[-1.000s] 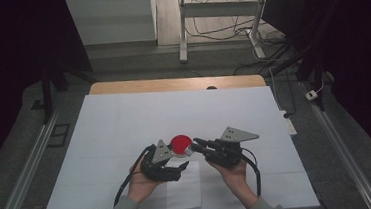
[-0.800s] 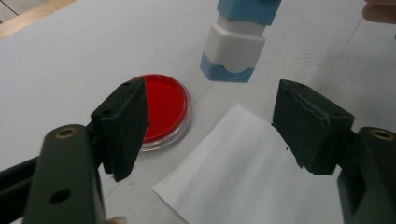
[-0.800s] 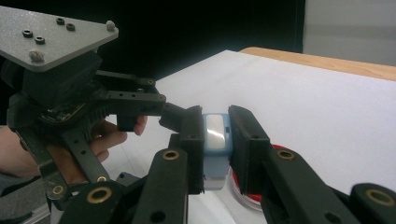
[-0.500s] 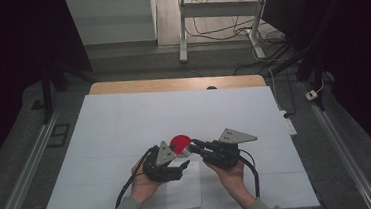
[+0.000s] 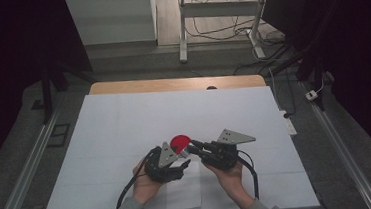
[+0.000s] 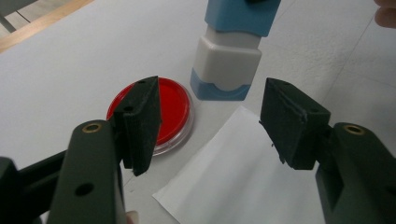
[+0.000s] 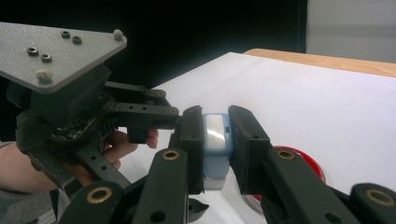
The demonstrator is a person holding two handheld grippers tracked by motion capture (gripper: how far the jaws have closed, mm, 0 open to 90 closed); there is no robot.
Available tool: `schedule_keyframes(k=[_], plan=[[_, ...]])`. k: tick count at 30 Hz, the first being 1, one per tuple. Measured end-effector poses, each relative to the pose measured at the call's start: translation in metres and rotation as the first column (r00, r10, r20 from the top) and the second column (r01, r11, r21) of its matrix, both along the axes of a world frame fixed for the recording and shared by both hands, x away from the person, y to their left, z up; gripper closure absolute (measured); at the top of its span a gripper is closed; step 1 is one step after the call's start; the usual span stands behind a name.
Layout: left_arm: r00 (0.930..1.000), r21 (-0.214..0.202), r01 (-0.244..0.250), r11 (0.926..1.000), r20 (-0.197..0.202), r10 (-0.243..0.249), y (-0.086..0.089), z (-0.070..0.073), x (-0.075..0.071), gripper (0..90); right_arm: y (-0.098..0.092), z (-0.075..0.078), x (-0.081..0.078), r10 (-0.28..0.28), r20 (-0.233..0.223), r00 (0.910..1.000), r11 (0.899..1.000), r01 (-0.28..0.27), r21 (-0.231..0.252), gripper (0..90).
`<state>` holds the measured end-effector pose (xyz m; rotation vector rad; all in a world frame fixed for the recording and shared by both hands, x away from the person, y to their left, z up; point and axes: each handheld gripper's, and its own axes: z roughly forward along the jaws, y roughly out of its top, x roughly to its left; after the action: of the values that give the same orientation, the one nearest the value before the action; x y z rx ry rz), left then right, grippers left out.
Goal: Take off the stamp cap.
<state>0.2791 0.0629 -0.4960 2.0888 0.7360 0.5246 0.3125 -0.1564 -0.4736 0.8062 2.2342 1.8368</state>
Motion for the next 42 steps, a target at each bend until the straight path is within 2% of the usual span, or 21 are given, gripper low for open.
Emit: schedule_keyframes(k=[8,14,22,42], plan=[[0.9999,0.003,-0.006,1.0000,0.013,0.006,-0.0010,-0.0005,-0.0010,42.4,0.0019,-0.0003,-0.0013,0.003,0.002,1.0000,1.000,-0.003,0.007,75.3],[0.9999,0.000,-0.004,1.0000,0.016,0.004,-0.0011,-0.0005,-0.0011,51.8,0.0026,-0.0006,-0.0017,0.006,-0.005,1.0000,1.000,-0.006,0.020,75.3],[0.9994,0.012,-0.003,0.9999,0.035,0.002,-0.0015,-0.0003,-0.0023,57.6,0.0027,-0.0007,-0.0020,0.005,-0.011,0.9999,0.999,-0.004,0.033,75.3],[0.9984,0.045,0.001,0.9990,0.057,-0.003,-0.0033,-0.0015,-0.0037,63.4,0.0028,-0.0021,-0.0019,0.000,-0.021,0.9998,0.999,0.001,0.043,75.3]])
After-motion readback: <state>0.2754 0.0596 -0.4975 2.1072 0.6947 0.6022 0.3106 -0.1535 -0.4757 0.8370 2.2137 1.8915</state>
